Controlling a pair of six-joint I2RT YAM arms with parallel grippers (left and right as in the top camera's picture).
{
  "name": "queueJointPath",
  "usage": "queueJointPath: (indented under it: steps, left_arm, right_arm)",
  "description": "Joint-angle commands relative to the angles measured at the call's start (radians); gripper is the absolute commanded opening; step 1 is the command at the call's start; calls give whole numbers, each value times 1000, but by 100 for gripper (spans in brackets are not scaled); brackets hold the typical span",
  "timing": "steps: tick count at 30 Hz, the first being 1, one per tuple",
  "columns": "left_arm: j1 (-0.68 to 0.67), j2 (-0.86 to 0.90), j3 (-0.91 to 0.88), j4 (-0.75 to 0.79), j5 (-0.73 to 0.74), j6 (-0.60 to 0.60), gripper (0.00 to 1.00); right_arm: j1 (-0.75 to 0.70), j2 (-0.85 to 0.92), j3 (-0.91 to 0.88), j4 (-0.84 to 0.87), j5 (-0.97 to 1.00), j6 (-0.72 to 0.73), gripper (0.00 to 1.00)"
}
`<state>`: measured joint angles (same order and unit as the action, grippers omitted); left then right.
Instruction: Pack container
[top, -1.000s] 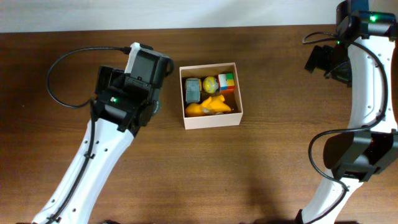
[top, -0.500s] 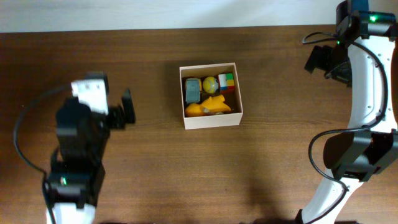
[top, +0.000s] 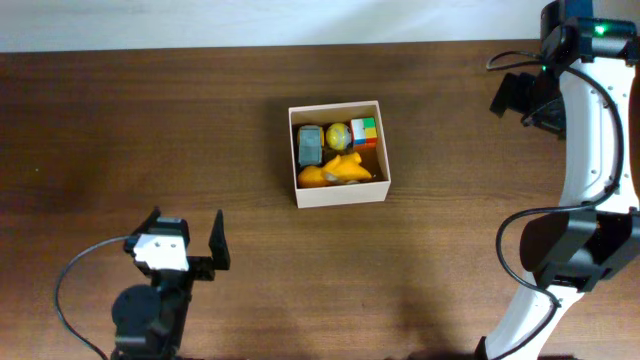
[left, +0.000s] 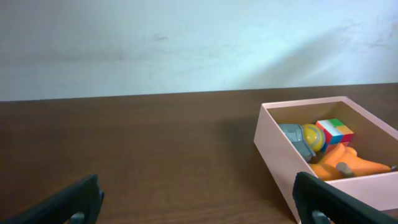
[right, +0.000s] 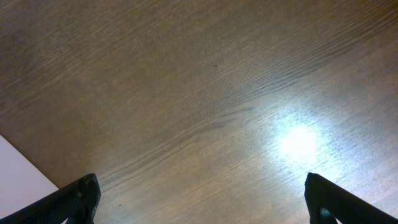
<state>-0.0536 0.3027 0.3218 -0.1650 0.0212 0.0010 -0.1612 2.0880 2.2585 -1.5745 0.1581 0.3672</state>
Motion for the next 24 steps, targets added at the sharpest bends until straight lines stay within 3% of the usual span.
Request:
queueJointPath:
  steps: [1, 13, 24]
  left_arm:
    - [4, -77, -66, 23, 17, 16, 99]
    - [4, -299, -274, 106, 25, 15, 99]
    - [4, -298, -314, 84, 8, 63, 99]
  right_arm:
    - [-3, -28, 16, 0, 3, 12, 99]
    - [-3, -28, 16, 0, 3, 12, 99]
    - [-3, -28, 16, 0, 3, 11, 99]
